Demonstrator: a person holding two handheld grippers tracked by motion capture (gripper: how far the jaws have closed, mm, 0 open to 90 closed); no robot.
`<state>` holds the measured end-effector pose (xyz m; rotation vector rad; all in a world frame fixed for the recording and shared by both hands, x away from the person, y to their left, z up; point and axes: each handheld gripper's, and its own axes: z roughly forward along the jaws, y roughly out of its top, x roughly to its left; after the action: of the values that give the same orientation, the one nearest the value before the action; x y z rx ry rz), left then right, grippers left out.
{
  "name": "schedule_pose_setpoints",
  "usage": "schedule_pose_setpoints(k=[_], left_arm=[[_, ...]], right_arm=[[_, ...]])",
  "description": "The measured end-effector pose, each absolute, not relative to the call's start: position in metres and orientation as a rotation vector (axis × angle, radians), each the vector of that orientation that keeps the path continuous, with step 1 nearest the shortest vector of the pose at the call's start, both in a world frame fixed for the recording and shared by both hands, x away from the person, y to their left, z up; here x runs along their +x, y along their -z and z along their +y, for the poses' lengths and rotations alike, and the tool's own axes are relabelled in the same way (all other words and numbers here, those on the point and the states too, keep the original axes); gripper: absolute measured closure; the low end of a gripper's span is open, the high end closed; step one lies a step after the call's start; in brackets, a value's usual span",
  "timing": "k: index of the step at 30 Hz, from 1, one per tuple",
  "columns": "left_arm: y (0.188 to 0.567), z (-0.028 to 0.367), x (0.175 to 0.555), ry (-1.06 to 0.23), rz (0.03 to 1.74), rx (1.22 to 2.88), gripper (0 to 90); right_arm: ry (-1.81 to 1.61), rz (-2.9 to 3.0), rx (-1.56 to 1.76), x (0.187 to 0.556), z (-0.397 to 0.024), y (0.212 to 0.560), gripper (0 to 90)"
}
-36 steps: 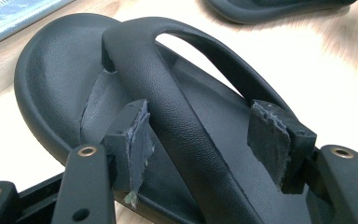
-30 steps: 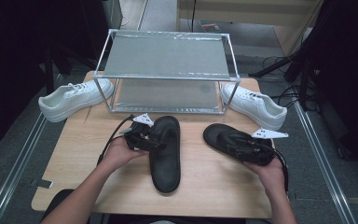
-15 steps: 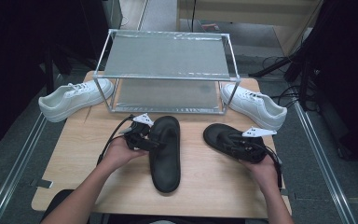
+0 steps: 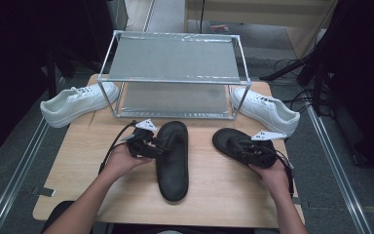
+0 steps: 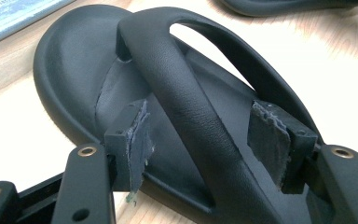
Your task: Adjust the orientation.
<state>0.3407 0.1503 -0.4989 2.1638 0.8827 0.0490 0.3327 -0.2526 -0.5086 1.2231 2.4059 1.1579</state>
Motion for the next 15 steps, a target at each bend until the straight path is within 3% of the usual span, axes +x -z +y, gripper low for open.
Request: schedule_pose_setpoints(k=[15], left_arm=[[0.496,0.159,0.33,-0.085,0.852,2.151,38.9]], right_arm=[[-1.157,2.364,1.239,0.335,-0.24,0.492,75.5]])
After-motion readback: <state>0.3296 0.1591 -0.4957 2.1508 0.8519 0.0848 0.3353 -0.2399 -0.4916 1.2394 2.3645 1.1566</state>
